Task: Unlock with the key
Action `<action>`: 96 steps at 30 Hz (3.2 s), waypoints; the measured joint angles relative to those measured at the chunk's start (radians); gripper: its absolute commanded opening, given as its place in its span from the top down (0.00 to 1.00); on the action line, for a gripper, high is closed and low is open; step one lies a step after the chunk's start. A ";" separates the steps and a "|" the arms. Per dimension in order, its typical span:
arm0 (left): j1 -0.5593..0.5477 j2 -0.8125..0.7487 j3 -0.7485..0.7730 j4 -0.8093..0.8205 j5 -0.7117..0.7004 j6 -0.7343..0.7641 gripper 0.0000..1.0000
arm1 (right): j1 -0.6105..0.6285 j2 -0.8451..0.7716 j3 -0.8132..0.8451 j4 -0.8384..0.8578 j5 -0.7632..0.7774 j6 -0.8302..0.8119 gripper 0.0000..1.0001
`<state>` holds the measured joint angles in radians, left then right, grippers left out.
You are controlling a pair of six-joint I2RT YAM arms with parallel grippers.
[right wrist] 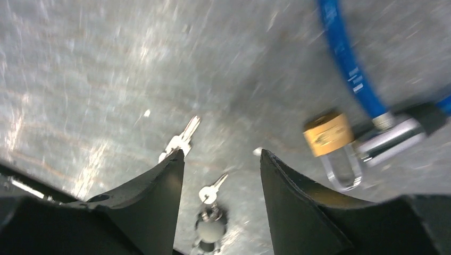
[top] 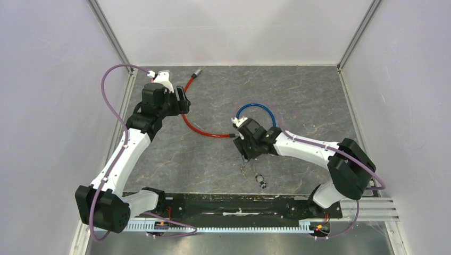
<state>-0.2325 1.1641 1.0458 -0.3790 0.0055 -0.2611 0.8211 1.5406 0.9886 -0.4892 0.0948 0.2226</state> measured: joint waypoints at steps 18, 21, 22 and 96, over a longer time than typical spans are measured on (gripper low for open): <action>0.000 0.004 0.000 0.000 -0.022 -0.001 0.25 | 0.136 0.097 -0.043 -0.035 -0.018 0.319 0.50; 0.000 0.006 0.000 -0.001 -0.022 -0.001 0.25 | 0.154 0.129 -0.021 -0.047 -0.012 0.329 0.52; 0.000 0.006 0.000 -0.001 -0.022 -0.001 0.25 | 0.160 0.138 -0.012 -0.052 -0.008 0.331 0.52; -0.286 0.064 -0.448 0.556 0.572 -0.803 0.65 | 0.190 -0.285 -0.150 0.351 -0.072 -0.093 1.00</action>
<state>-0.5182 1.2282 0.5980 0.1768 0.5777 -1.0637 1.0107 1.2552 0.8387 -0.1387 0.0227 0.1291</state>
